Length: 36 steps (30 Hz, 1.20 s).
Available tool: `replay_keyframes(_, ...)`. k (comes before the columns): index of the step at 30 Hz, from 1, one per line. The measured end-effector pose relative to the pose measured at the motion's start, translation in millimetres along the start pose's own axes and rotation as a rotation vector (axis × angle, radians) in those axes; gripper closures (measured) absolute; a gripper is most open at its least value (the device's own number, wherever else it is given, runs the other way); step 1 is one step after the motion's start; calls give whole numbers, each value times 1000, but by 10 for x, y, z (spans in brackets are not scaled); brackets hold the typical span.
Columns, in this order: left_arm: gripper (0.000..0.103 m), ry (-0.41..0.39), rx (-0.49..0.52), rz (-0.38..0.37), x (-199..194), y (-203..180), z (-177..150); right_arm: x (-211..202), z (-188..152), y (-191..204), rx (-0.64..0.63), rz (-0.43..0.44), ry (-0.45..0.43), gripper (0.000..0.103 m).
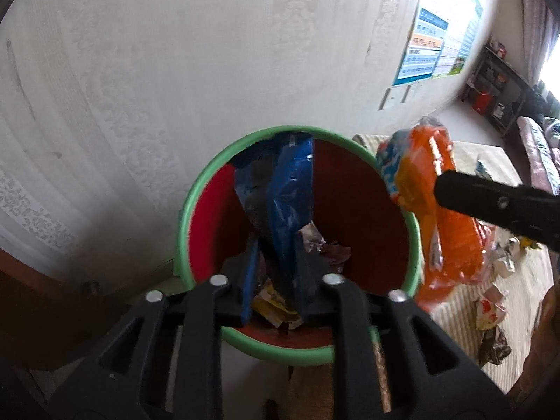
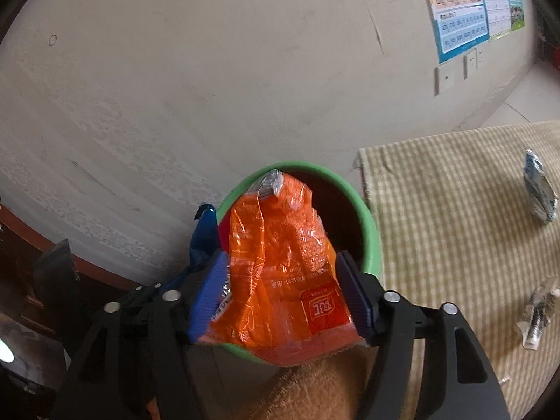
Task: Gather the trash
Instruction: 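Carry both bags over the red bucket and open both grippers, then move both grippers back over the pink paper and brown packet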
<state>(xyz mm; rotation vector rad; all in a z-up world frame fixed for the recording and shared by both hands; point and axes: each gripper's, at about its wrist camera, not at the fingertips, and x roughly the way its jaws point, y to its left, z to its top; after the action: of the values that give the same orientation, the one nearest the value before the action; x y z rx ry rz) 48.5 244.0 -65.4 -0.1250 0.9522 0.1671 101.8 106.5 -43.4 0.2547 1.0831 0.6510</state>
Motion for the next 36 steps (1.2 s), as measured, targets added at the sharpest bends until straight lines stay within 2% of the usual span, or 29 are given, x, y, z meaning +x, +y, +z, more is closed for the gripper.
replay_keyframes(1, 57, -3, -8, -2, -1, 7, 1, 2, 10, -2, 0, 1, -7, 35)
replay_keyframes(2, 51, -10, -12, -3, -4, 5, 3, -6, 12, -12, 1, 1, -13, 34)
replay_keyframes(8, 47, -9, 5, 13, -33, -43, -12, -302, -108, -310, 58, -19, -61, 33)
replay_keyframes(14, 44, -19, 46, -22, -111, -325, -4, -858, -433, -927, 101, -195, -83, 33)
replay_keyframes(20, 41, 8, 100, -131, -196, -912, -118, -1268, -921, -1564, 144, -402, -112, 29)
replay_keyframes(23, 41, 31, 178, -180, -238, -1349, -248, -1329, -1087, -1795, 247, -348, -103, 29)
replay_keyframes(28, 41, 78, 249, -244, -278, -1795, -425, -1402, -1170, -1846, 283, -279, -99, 29)
replay_keyframes(33, 41, 131, 366, -282, -223, -2189, -644, -1608, -1147, -1901, 332, -275, -145, 29)
replay_keyframes(36, 36, 171, 438, -290, -147, -2427, -776, -1740, -1145, -1921, 356, -270, -171, 29)
